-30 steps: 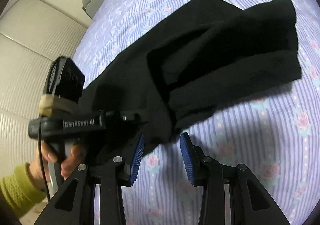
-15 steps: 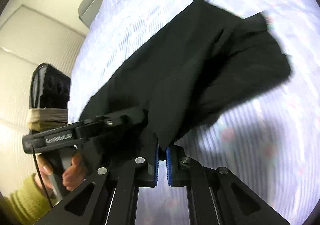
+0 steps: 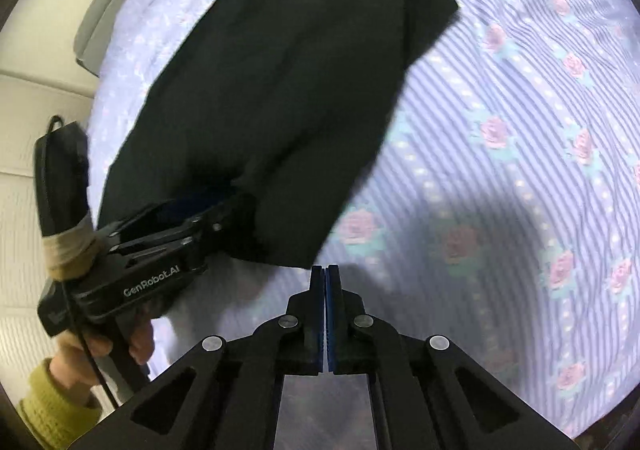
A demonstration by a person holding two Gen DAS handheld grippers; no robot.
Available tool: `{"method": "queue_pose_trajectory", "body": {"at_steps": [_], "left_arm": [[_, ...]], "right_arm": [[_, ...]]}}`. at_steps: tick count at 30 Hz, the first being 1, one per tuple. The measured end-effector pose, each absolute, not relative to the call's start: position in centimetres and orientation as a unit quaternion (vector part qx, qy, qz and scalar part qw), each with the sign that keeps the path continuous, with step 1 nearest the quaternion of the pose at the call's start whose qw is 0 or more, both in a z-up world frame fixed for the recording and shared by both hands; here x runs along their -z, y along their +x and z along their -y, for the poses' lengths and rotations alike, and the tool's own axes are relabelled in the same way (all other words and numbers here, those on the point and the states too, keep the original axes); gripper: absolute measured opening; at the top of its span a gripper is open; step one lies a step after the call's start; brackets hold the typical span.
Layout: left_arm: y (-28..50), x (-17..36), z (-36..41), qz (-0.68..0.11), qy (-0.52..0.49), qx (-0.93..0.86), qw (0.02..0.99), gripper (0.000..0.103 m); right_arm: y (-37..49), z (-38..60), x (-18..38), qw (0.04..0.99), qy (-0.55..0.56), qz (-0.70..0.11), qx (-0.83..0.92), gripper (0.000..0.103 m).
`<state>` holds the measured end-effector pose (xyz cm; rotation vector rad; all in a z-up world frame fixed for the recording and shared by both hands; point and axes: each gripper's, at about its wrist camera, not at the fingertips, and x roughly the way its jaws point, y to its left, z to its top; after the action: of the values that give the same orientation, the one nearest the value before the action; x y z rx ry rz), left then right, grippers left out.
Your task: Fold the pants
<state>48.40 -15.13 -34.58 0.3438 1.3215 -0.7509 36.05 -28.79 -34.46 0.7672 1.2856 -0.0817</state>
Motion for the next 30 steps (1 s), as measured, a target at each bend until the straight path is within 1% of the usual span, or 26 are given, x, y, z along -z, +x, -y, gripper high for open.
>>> {"method": "queue_pose_trajectory", "body": {"at_steps": [2, 3, 4, 5, 6, 7, 8, 9, 11, 12, 14, 17, 19, 22, 26, 27, 29, 30], "left_arm": [[48.3, 33.9, 15.3, -0.592, 0.161, 0.329, 0.718, 0.061], [48.2, 33.1, 15.3, -0.584, 0.159, 0.329, 0.725, 0.061], [48.2, 32.3, 15.1, -0.576, 0.155, 0.330, 0.732, 0.061], [48.1, 30.8, 14.6, -0.563, 0.147, 0.330, 0.743, 0.062], [48.1, 29.5, 14.0, -0.552, 0.138, 0.328, 0.754, 0.065], [48.0, 28.5, 13.4, -0.543, 0.132, 0.324, 0.763, 0.070], [47.9, 27.4, 12.6, -0.531, 0.125, 0.317, 0.776, 0.072], [47.9, 26.2, 11.4, -0.519, 0.119, 0.304, 0.790, 0.075], [47.7, 24.4, 9.0, -0.501, 0.115, 0.275, 0.812, 0.075], [47.7, 23.6, 7.3, -0.494, 0.110, 0.252, 0.825, 0.076], [48.1, 22.8, 4.8, -0.490, 0.093, 0.219, 0.838, 0.078], [50.9, 22.6, 0.8, -0.490, 0.081, 0.201, 0.844, 0.079], [52.6, 23.1, -0.6, -0.486, 0.100, 0.226, 0.838, 0.079], [56.8, 23.7, 0.2, -0.490, 0.138, 0.285, 0.812, 0.078], [61.1, 25.5, 4.0, -0.501, 0.160, 0.355, 0.773, 0.074], [62.0, 26.0, 5.3, -0.504, 0.164, 0.366, 0.765, 0.071], [63.3, 26.8, 7.4, -0.510, 0.163, 0.384, 0.753, 0.069], [63.9, 27.4, 8.2, -0.516, 0.157, 0.389, 0.747, 0.065]], "right_arm": [[36.0, 29.4, 34.1, 0.732, 0.349, -0.583, 0.048, 0.003], [36.5, 28.6, 34.2, 0.735, 0.342, -0.583, 0.054, 0.008], [36.7, 28.7, 33.7, 0.740, 0.331, -0.583, 0.059, 0.013], [37.0, 28.7, 33.0, 0.746, 0.319, -0.582, 0.064, 0.028], [37.1, 28.8, 32.5, 0.750, 0.314, -0.578, 0.065, 0.039], [37.0, 28.7, 31.9, 0.760, 0.306, -0.570, 0.064, 0.041], [37.4, 28.5, 30.8, 0.771, 0.291, -0.563, 0.064, 0.044], [37.9, 28.2, 30.1, 0.779, 0.273, -0.561, 0.066, 0.052], [38.8, 27.3, 28.3, 0.798, 0.236, -0.551, 0.065, 0.061], [39.5, 26.5, 27.4, 0.807, 0.215, -0.546, 0.062, 0.064], [41.2, 24.5, 26.3, 0.820, 0.182, -0.540, 0.049, 0.067], [43.4, 22.1, 25.6, 0.831, 0.148, -0.536, 0.022, 0.067], [45.2, 21.1, 25.6, 0.837, 0.140, -0.529, 0.017, 0.067], [47.7, 20.6, 25.9, 0.846, 0.144, -0.513, 0.017, 0.067], [50.4, 21.5, 26.8, 0.848, 0.171, -0.500, 0.028, 0.067], [51.2, 21.7, 27.2, 0.848, 0.177, -0.499, 0.033, 0.067], [52.6, 22.0, 28.2, 0.846, 0.183, -0.498, 0.042, 0.067], [53.3, 22.2, 28.7, 0.845, 0.187, -0.499, 0.045, 0.067]]}}
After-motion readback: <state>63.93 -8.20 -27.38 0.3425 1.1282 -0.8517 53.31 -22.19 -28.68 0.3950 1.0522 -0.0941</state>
